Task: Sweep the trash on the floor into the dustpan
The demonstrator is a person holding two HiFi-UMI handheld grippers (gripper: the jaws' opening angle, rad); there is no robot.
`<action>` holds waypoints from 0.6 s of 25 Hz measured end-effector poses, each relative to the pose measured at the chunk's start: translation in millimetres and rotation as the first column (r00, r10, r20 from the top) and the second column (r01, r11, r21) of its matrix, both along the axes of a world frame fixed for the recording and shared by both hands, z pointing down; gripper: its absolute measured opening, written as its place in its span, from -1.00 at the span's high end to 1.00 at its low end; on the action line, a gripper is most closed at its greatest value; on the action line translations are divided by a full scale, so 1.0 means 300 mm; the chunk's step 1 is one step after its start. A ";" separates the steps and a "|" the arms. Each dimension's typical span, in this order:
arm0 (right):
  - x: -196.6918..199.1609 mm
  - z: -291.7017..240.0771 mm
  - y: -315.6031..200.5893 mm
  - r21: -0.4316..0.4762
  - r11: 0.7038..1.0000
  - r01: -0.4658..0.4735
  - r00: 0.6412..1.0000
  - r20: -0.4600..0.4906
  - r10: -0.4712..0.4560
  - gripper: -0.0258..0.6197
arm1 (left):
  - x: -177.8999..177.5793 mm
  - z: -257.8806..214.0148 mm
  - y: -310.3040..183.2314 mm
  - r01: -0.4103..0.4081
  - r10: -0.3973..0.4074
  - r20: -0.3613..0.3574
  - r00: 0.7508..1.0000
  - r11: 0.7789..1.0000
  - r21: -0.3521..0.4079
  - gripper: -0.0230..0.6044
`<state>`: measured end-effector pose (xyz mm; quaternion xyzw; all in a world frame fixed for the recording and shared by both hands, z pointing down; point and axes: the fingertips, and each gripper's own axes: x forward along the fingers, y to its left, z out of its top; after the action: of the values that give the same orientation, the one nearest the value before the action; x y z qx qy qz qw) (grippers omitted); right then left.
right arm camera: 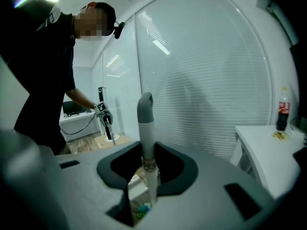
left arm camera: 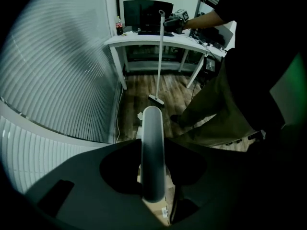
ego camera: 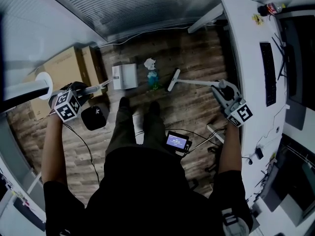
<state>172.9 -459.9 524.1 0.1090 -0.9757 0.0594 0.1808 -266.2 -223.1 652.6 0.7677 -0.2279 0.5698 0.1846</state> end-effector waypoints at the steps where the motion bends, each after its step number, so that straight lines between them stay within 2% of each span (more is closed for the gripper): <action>1: -0.034 0.019 0.017 0.001 0.999 0.032 0.999 -0.016 -0.032 0.62 | 0.002 -0.001 -0.006 0.002 -0.002 -0.002 1.000 1.000 0.004 0.53; 4: -0.150 0.126 0.087 0.019 0.989 0.145 0.986 -0.091 -0.142 0.62 | 0.010 -0.002 -0.027 0.011 -0.011 -0.014 1.000 1.000 0.024 0.53; 6: -0.252 0.190 0.133 0.019 0.984 0.175 0.980 -0.102 -0.172 0.62 | 0.014 -0.001 -0.036 0.019 -0.018 -0.024 1.000 0.999 0.034 0.54; 9: -0.399 0.204 0.134 0.003 0.996 0.085 0.996 0.011 -0.086 0.61 | 0.017 0.001 -0.044 0.031 -0.030 -0.036 0.999 0.998 0.046 0.54; 12: -0.509 0.216 0.112 -0.019 1.000 -0.008 0.996 0.092 0.010 0.61 | 0.022 0.004 -0.046 0.041 -0.039 -0.052 0.998 0.998 0.053 0.55; 15: -0.614 0.229 0.121 -0.031 0.999 -0.027 0.990 0.137 0.031 0.60 | 0.025 0.006 -0.044 0.047 -0.043 -0.068 0.997 0.997 0.056 0.56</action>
<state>-11.4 -423.7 592.9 0.1162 -0.9832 0.0834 0.1138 -258.6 -236.3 654.5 0.7858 -0.2550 0.5330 0.1829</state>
